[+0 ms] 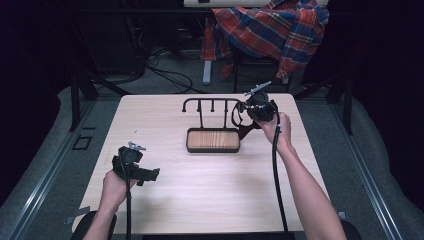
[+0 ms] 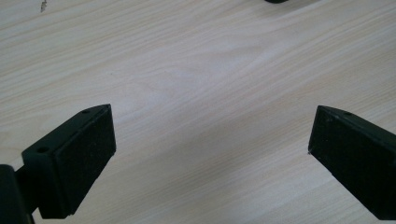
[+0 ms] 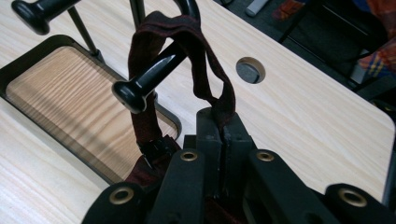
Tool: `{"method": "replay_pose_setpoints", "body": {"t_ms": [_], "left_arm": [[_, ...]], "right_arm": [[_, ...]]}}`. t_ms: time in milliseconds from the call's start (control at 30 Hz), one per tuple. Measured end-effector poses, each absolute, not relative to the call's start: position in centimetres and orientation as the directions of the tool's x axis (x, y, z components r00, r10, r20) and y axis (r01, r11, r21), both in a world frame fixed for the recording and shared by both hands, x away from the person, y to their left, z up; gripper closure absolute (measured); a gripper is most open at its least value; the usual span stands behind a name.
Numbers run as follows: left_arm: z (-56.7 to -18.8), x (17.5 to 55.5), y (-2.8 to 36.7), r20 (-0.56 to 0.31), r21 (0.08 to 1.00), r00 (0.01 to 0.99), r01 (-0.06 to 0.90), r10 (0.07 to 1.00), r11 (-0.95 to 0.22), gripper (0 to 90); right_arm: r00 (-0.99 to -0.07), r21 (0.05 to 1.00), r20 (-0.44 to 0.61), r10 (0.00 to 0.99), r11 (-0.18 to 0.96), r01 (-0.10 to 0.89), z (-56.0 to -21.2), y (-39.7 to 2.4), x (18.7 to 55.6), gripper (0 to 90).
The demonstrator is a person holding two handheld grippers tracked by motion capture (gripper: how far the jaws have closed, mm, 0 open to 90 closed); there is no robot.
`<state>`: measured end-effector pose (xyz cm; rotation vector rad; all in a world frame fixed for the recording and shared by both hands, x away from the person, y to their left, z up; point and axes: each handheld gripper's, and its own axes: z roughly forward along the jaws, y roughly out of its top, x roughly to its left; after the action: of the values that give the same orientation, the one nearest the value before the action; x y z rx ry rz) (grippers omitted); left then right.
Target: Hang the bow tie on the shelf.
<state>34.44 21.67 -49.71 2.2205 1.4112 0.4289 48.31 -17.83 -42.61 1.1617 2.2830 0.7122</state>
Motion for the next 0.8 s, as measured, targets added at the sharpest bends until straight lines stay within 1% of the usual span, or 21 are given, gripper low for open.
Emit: {"method": "replay_pose_setpoints", "body": {"t_ms": [400, 800], "left_arm": [[-49.7, 34.4, 21.6, 0.011, 0.540, 0.424, 0.760, 0.906, -0.362, 0.8], [-49.7, 34.4, 21.6, 0.009, 0.539, 0.424, 0.761, 0.906, -0.361, 0.9]], "right_arm": [[-0.549, 0.636, -0.090, 0.831, 0.472, 0.611, -43.4, -18.4, 48.5, 87.3], [-0.567, 0.623, -0.055, 0.822, 0.472, 0.624, -43.8, -18.3, 48.7, 83.3]]}}
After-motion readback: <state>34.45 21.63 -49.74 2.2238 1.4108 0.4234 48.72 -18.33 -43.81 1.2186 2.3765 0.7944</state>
